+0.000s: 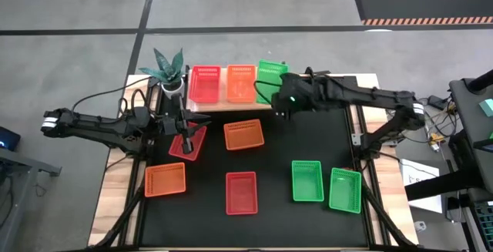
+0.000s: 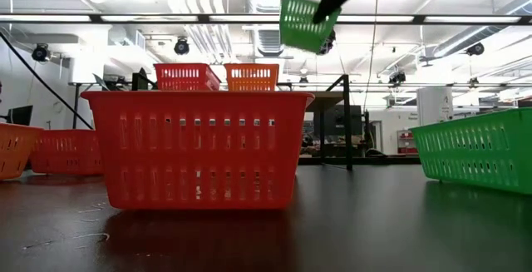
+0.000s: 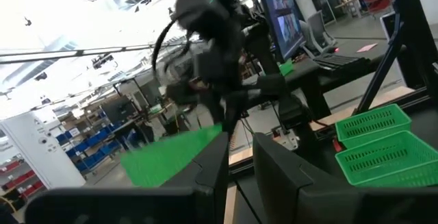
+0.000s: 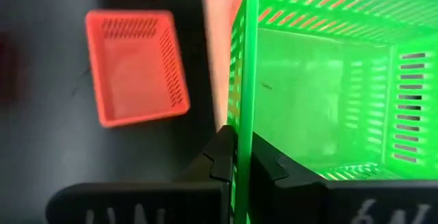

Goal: Stack baskets on shelf by color
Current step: Put the top green basket on the shelf

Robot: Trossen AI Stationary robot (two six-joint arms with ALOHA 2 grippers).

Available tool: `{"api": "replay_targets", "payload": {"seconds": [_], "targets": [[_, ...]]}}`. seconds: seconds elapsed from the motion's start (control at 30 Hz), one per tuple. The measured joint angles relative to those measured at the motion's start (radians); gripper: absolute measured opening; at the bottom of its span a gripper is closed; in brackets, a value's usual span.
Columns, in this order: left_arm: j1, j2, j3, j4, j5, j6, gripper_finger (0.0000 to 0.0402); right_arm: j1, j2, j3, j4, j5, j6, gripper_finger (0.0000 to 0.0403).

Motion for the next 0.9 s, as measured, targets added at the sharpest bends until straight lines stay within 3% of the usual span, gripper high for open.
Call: {"api": "replay_targets", "payload": {"seconds": [0.1,0.4,0.9], "targets": [[0.000,0.000,0.000,0.000,0.000,0.002,0.0051,-0.075,0.056,0.033,-0.048,-0.085,-0.031,0.0008],[0.000,-0.002,0.000,0.001,0.000,0.026,0.0051,-0.218,0.181,0.121,-0.138,-0.182,-0.118,0.0008],[0.000,-0.002,0.000,0.027,0.000,0.059,0.0051,-0.244,0.290,0.163,-0.130,-0.199,-0.167,0.0008]]}}
